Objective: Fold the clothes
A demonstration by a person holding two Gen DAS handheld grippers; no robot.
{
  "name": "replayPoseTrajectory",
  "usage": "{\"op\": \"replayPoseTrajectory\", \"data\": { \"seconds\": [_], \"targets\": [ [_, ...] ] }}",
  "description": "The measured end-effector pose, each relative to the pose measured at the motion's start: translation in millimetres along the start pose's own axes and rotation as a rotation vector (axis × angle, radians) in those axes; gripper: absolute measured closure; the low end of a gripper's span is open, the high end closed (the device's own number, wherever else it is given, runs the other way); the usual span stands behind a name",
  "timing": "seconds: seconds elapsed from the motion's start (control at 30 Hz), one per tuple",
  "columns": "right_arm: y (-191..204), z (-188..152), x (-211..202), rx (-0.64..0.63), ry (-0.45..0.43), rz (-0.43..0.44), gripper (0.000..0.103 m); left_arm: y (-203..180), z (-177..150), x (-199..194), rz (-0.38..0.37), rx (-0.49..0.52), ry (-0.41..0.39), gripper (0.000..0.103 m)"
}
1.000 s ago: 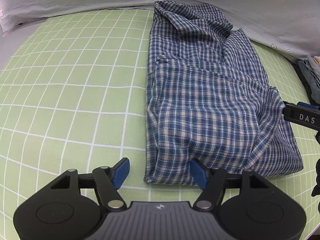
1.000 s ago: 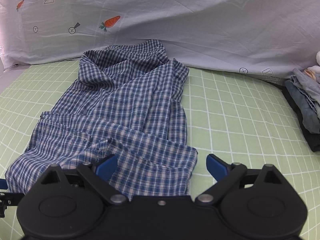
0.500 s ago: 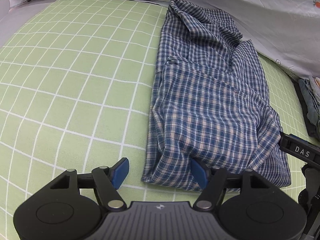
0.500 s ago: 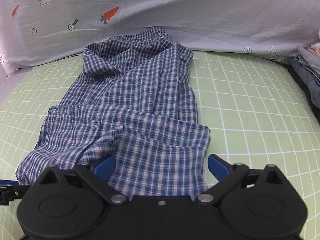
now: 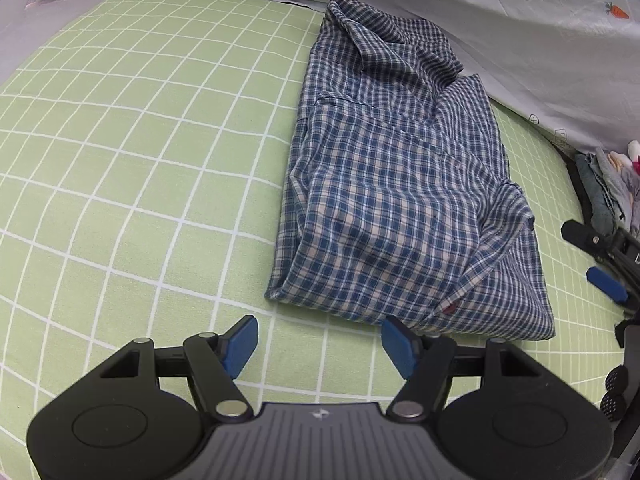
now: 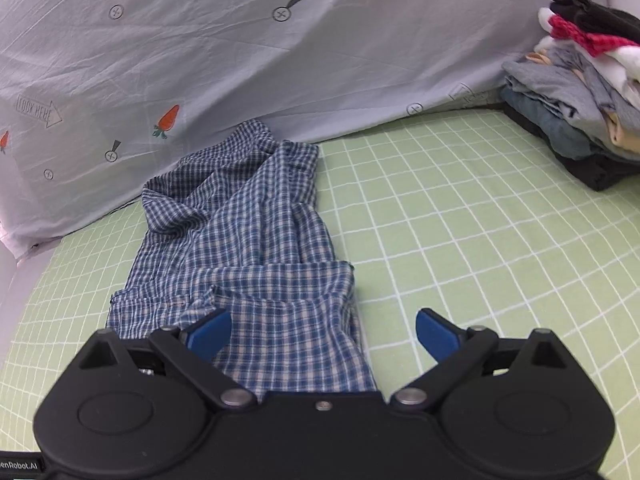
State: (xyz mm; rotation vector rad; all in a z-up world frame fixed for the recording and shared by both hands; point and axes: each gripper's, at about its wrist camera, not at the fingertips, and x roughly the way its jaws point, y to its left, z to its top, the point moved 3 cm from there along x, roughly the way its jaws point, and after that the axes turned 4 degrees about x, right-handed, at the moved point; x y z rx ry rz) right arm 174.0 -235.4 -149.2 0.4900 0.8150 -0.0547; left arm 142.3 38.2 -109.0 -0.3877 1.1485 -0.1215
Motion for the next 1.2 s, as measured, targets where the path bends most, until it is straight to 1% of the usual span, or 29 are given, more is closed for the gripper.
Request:
{"op": "replayPoseTrajectory", "data": {
  "seconds": [0.1,0.17,0.27,0.3,0.37,0.4,0.47,0.53,0.57,0.6,0.63,0.67,0.7,0.73,0.77,0.8,0.83,0.9,0.93,1.07,1.13,1.2],
  "targets": [
    [-31.6,-9.5,-3.9,0.206,0.050,0.021,0.003,5.6,-1.9,2.2,-0.067,-0.099,0.001,0.034],
    [-52.6,-15.7,-6.6,0.344,0.083,0.036,0.004,11.4,-2.6,3.7,-0.119,-0.187,-0.003,0.034],
    [-70.1,-32.6,-2.8,0.536,0.135,0.101,0.005,18.3,-1.2,5.9,-0.197,-0.308,-0.017,0.033],
    [-70.9,-37.6,-0.3,0.568,0.150,0.116,0.007,20.6,-0.7,6.6,-0.223,-0.348,-0.022,0.031],
    [-69.6,-44.8,6.0,0.600,0.176,0.132,0.010,22.9,1.6,8.7,-0.240,-0.382,-0.034,0.027],
    [-68.2,-47.3,9.9,0.607,0.187,0.136,0.012,25.4,2.8,11.5,-0.245,-0.409,-0.033,0.027],
    [-65.3,-50.5,19.6,0.622,0.205,0.139,0.021,30.2,4.7,17.4,-0.258,-0.467,-0.028,0.027],
    [-62.4,-50.4,26.3,0.641,0.203,0.151,0.026,36.5,7.7,26.1,-0.288,-0.545,-0.025,0.027],
    [-60.3,-48.6,30.6,0.641,0.206,0.154,0.030,38.2,9.0,29.9,-0.290,-0.566,-0.021,0.028],
    [-58.1,-46.7,34.2,0.634,0.214,0.151,0.041,39.5,10.2,33.4,-0.289,-0.583,-0.016,0.029],
    [-56.0,-45.3,36.7,0.627,0.216,0.147,0.051,40.8,11.4,37.0,-0.288,-0.600,-0.012,0.031],
    [-54.7,-44.4,38.0,0.628,0.215,0.148,0.055,40.7,12.4,38.4,-0.281,-0.606,-0.015,0.041],
    [-54.1,-44.3,38.5,0.637,0.215,0.154,0.065,40.4,13.2,39.4,-0.273,-0.610,-0.019,0.048],
    [-53.8,-44.1,38.5,0.646,0.214,0.159,0.073,39.9,13.7,39.5,-0.272,-0.608,-0.023,0.051],
    [-53.8,-43.8,37.2,0.651,0.212,0.163,0.079,39.5,13.6,38.5,-0.278,-0.601,-0.028,0.064],
    [-54.3,-43.5,35.4,0.656,0.212,0.167,0.081,39.2,13.5,37.4,-0.284,-0.593,-0.032,0.078],
    [-56.3,-43.2,32.2,0.658,0.214,0.172,0.084,38.8,13.3,36.4,-0.291,-0.584,-0.037,0.082],
    [-59.0,-42.8,25.3,0.660,0.220,0.182,0.088,38.0,11.3,33.1,-0.294,-0.582,-0.045,0.088],
    [-59.9,-42.9,20.3,0.660,0.227,0.182,0.090,37.8,9.7,28.9,-0.287,-0.577,-0.038,0.089],
    [-65.8,-41.8,-15.2,0.702,0.284,0.189,0.092,33.8,-1.1,-6.8,-0.316,-0.568,0.018,0.090],
    [-71.4,-36.3,-41.2,0.750,0.312,0.213,0.092,33.8,-8.4,-32.8,-0.368,-0.619,0.057,0.091],
    [-73.1,-32.0,-62.5,0.749,0.320,0.229,0.092,31.6,-14.4,-54.9,-0.407,-0.631,0.074,0.090]
  ]
}}
